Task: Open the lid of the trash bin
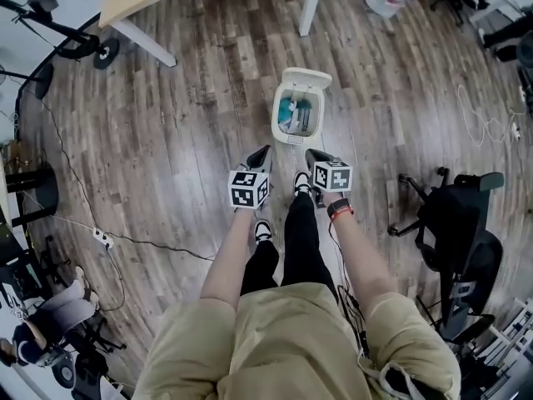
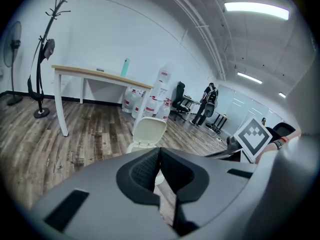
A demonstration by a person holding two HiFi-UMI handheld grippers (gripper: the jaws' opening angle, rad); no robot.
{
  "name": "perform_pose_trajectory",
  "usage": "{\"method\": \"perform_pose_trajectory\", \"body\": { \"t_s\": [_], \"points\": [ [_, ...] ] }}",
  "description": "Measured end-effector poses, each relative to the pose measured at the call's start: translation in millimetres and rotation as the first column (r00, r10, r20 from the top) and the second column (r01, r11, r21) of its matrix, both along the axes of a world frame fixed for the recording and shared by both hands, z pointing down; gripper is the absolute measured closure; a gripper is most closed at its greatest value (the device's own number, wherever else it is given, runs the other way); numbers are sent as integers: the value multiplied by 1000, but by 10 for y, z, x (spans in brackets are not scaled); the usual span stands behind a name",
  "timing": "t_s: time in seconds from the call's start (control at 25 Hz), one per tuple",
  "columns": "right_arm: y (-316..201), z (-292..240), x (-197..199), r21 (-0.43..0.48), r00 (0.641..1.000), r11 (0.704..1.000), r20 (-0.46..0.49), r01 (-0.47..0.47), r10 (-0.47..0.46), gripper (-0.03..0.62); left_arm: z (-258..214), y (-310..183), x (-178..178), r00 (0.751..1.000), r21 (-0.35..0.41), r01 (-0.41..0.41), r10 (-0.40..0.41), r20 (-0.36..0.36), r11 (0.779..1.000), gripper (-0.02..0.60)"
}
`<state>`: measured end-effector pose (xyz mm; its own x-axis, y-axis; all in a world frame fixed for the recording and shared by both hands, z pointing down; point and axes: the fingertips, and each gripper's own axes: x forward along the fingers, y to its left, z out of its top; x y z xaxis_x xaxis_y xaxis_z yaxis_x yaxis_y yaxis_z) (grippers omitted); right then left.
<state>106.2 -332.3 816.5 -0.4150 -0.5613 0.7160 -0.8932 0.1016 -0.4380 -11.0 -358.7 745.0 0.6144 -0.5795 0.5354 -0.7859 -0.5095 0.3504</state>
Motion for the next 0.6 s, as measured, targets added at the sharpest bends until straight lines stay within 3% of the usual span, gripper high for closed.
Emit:
{"method": "perform_pose_trajectory", "body": {
  "t_s": [0.36, 0.6],
  "points": [
    [641, -1538, -286, 151, 999, 989, -40, -4, 11, 586, -1391, 756, -133, 998, 112, -36, 41, -37, 993, 558],
    [920, -2329, -339, 269, 997, 963, -64, -25, 44, 586, -2073, 1066, -271, 998, 195, -29, 39, -43, 980, 558]
  ]
}}
